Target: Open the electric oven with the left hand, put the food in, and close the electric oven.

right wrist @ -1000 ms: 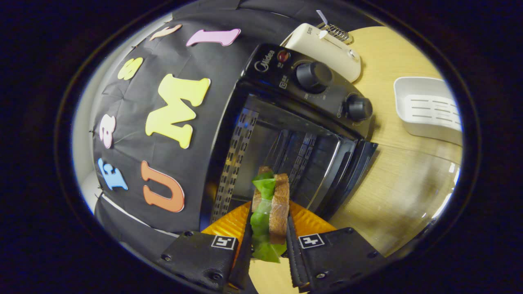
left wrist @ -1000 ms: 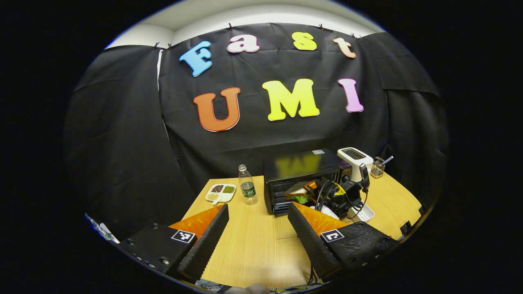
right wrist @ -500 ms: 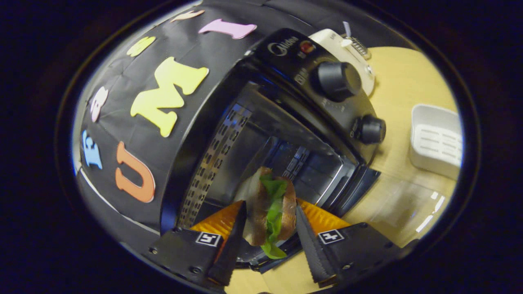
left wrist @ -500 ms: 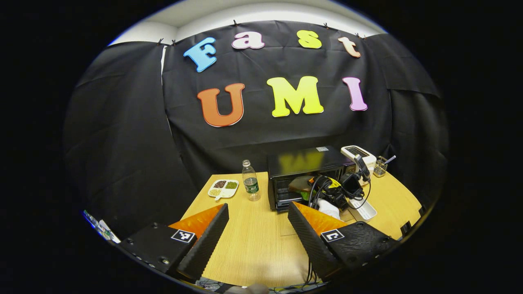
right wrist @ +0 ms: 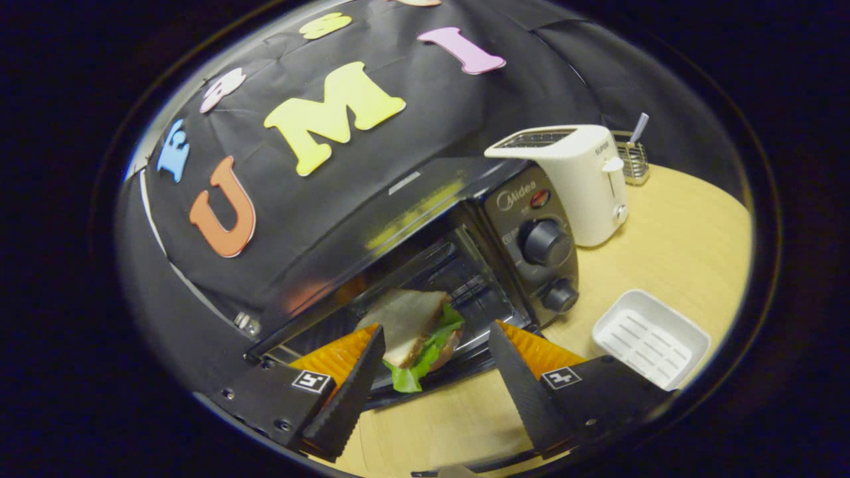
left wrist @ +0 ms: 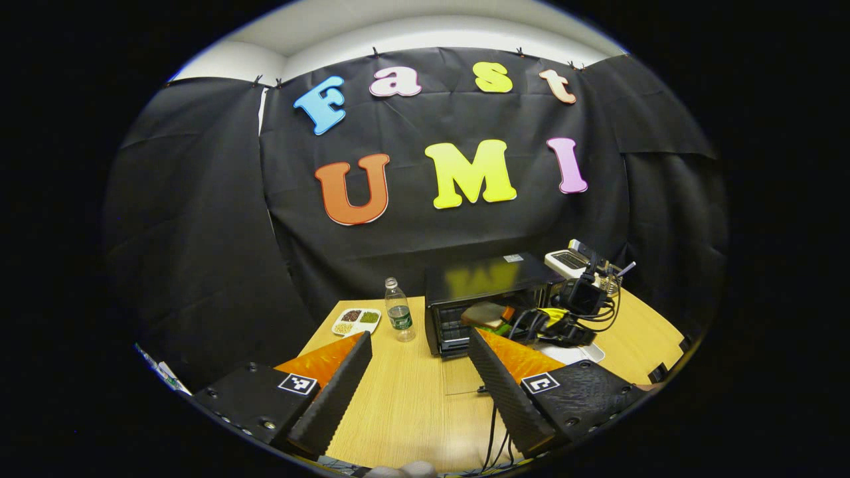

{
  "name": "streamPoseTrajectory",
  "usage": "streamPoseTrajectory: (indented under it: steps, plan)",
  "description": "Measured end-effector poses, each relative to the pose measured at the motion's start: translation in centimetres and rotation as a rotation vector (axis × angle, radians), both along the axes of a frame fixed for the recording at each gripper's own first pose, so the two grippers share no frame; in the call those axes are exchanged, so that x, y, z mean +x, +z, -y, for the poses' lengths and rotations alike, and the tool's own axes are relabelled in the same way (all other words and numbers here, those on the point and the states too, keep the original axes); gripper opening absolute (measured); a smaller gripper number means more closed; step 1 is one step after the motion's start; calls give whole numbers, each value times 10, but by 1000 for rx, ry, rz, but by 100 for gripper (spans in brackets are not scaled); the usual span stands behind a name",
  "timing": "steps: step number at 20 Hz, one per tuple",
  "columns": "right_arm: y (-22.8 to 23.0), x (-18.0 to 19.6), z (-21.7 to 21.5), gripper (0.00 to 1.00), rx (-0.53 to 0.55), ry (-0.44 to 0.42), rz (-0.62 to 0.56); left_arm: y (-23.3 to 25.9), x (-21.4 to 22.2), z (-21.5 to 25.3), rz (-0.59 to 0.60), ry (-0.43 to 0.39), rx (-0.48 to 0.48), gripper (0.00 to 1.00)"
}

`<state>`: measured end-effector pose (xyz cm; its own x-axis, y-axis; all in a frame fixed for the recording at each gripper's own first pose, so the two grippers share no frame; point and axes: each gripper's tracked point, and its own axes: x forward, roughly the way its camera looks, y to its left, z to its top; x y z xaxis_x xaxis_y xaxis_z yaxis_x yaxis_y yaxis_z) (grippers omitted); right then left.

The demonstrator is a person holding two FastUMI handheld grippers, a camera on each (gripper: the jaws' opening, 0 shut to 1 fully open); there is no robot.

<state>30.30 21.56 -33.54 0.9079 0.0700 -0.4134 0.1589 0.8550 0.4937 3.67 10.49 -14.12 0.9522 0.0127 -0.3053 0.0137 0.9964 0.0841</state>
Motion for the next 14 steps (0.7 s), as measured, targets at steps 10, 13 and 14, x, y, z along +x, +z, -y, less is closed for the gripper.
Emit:
streamPoseTrajectory:
  steps: [10, 13, 14]
  plan:
    - [135, -114, 100, 89, -378, 155, 186, -48, -1, 20, -35, 53, -42, 96]
    - [152, -146, 125, 89, -374, 172, 184, -77, 2, 29, -75, 67, -40, 96]
    - [156, -154, 135, 89, -372, 177, 183, -90, 2, 33, -98, 70, -37, 96]
